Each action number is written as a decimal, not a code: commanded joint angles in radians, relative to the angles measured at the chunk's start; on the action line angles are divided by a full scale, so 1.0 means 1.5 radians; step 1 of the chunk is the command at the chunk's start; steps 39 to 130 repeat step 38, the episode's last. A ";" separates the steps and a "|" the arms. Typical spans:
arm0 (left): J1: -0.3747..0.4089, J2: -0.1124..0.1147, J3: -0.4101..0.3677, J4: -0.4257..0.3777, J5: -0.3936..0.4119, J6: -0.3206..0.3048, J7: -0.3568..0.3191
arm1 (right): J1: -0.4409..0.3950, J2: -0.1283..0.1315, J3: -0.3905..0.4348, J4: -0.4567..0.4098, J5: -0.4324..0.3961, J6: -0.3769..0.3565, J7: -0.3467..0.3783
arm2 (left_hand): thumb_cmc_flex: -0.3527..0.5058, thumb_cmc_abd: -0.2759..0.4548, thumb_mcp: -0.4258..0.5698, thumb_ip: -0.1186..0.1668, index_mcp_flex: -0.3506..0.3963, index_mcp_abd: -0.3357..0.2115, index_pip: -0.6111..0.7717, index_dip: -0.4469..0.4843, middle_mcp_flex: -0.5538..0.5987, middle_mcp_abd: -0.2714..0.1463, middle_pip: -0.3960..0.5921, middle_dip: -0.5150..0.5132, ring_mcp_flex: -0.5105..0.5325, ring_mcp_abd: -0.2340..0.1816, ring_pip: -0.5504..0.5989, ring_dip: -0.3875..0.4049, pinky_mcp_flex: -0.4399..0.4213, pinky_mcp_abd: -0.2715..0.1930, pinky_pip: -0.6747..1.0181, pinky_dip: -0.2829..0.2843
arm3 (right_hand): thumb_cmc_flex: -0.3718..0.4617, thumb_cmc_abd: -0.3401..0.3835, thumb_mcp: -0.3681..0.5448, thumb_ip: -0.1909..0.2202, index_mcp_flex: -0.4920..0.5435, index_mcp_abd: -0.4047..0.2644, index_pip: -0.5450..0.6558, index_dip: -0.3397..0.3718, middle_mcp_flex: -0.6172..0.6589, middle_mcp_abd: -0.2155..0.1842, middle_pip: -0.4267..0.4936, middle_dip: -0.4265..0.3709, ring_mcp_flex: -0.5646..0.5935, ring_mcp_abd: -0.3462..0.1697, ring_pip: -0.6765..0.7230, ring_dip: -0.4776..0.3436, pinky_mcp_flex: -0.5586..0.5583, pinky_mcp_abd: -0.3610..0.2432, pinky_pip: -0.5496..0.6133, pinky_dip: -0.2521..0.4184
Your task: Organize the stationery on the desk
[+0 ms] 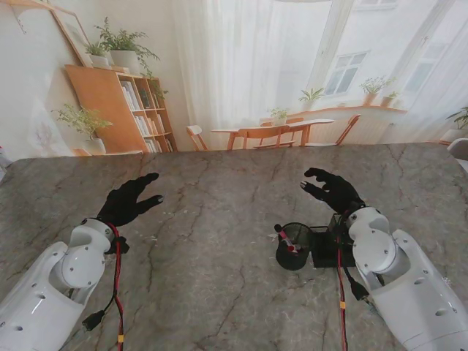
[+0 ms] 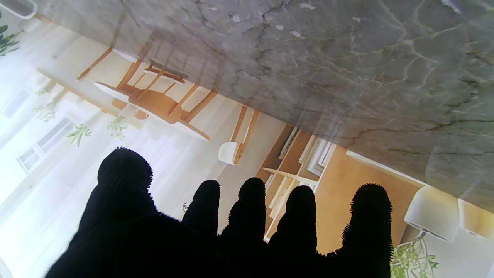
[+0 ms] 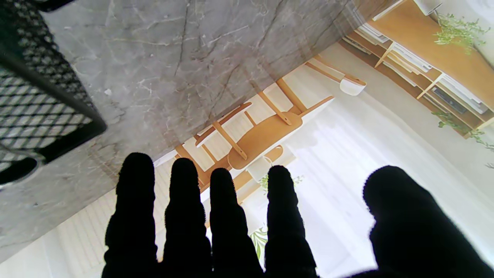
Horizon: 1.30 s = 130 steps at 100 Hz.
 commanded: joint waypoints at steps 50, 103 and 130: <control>0.011 -0.001 -0.005 0.001 0.007 -0.020 0.014 | -0.005 0.000 -0.007 0.003 -0.001 -0.006 0.001 | 0.002 0.033 -0.003 -0.006 0.006 -0.007 0.003 0.001 0.007 -0.013 -0.003 0.007 0.011 -0.018 -0.006 -0.002 0.004 -0.020 -0.008 0.024 | 0.006 -0.008 0.005 0.000 0.010 -0.020 0.009 -0.007 0.014 -0.011 0.006 0.014 0.000 -0.014 0.008 0.001 -0.003 -0.021 0.006 0.011; 0.011 -0.001 -0.005 0.001 0.007 -0.020 0.014 | -0.005 0.000 -0.007 0.003 -0.001 -0.006 0.001 | 0.002 0.033 -0.003 -0.006 0.006 -0.007 0.003 0.001 0.007 -0.013 -0.003 0.007 0.011 -0.018 -0.006 -0.002 0.004 -0.020 -0.008 0.024 | 0.006 -0.008 0.005 0.000 0.010 -0.020 0.009 -0.007 0.014 -0.011 0.006 0.014 0.000 -0.014 0.008 0.001 -0.003 -0.021 0.006 0.011; 0.011 -0.001 -0.005 0.001 0.007 -0.020 0.014 | -0.005 0.000 -0.007 0.003 -0.001 -0.006 0.001 | 0.002 0.033 -0.003 -0.006 0.006 -0.007 0.003 0.001 0.007 -0.013 -0.003 0.007 0.011 -0.018 -0.006 -0.002 0.004 -0.020 -0.008 0.024 | 0.006 -0.008 0.005 0.000 0.010 -0.020 0.009 -0.007 0.014 -0.011 0.006 0.014 0.000 -0.014 0.008 0.001 -0.003 -0.021 0.006 0.011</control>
